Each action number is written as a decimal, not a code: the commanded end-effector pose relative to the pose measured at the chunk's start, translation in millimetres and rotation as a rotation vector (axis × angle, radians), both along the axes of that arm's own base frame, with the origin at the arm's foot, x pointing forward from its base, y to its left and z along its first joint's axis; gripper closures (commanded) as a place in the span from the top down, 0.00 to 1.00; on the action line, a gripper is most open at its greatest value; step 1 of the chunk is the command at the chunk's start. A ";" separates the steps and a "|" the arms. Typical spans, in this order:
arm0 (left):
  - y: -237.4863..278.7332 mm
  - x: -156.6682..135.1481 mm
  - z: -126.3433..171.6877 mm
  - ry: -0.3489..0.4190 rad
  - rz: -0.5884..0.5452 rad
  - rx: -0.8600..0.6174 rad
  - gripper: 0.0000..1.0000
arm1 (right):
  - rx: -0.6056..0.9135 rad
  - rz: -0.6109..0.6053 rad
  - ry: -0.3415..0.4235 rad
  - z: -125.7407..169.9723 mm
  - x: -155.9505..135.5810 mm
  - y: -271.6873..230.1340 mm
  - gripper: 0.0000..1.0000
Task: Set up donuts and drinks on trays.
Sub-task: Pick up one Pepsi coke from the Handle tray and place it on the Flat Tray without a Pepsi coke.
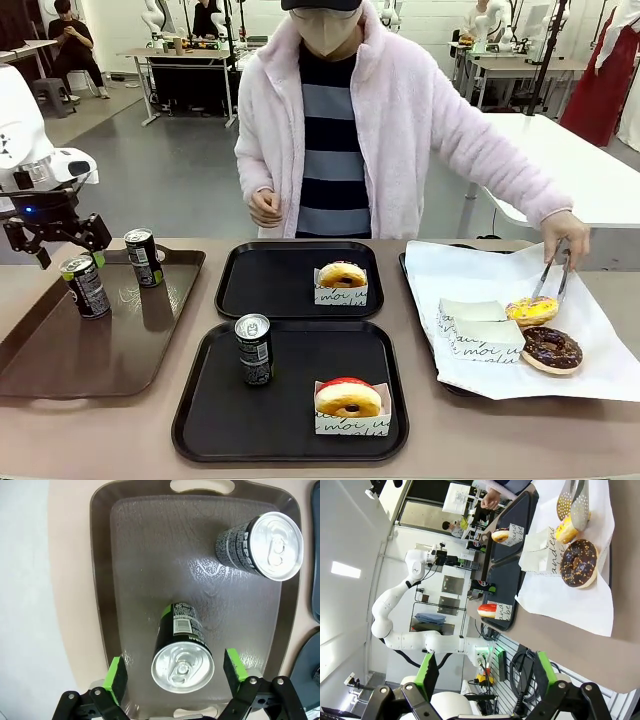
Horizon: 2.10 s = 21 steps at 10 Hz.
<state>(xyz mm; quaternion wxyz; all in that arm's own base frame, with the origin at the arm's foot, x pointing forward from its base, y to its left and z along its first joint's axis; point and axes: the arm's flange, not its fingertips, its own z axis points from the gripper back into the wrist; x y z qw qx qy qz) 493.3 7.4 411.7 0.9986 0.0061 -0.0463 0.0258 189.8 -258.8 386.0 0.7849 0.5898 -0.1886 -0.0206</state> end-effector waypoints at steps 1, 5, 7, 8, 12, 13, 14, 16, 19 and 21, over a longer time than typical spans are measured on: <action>-1.2 5.3 -12.8 -0.020 0.007 -0.007 1.00 | 0.008 0.004 -0.019 0.6 -1.5 -0.8 1.00; -4.5 7.6 -28.7 -0.005 0.012 -0.024 1.00 | 0.008 0.004 -0.019 0.6 -1.5 -0.8 1.00; -5.4 4.4 -33.0 0.025 0.012 -0.037 1.00 | 0.008 0.004 -0.019 0.6 -1.5 -0.8 1.00; -5.6 1.4 -36.0 0.034 0.015 -0.037 1.00 | 0.008 0.004 -0.019 0.6 -1.5 -0.8 1.00; -4.3 3.2 -42.6 0.023 0.023 -0.048 1.00 | 0.008 0.004 -0.019 0.6 -1.5 -0.8 1.00; -4.0 3.6 -42.4 0.013 0.015 -0.053 1.00 | 0.008 0.004 -0.019 0.6 -1.5 -0.8 1.00; -4.1 3.5 -42.2 0.008 0.013 -0.056 0.45 | 0.008 0.004 -0.019 0.6 -1.5 -0.8 1.00; -3.7 3.1 -41.9 0.018 0.011 -0.055 0.00 | 0.008 0.004 -0.019 0.6 -1.5 -0.8 1.00; -3.7 2.8 -39.4 0.032 0.019 -0.052 0.00 | 0.008 0.004 -0.019 0.6 -1.5 -0.8 1.00; -8.7 -4.6 -17.1 0.090 0.002 -0.056 0.06 | 0.008 0.004 -0.019 0.6 -1.5 -0.8 1.00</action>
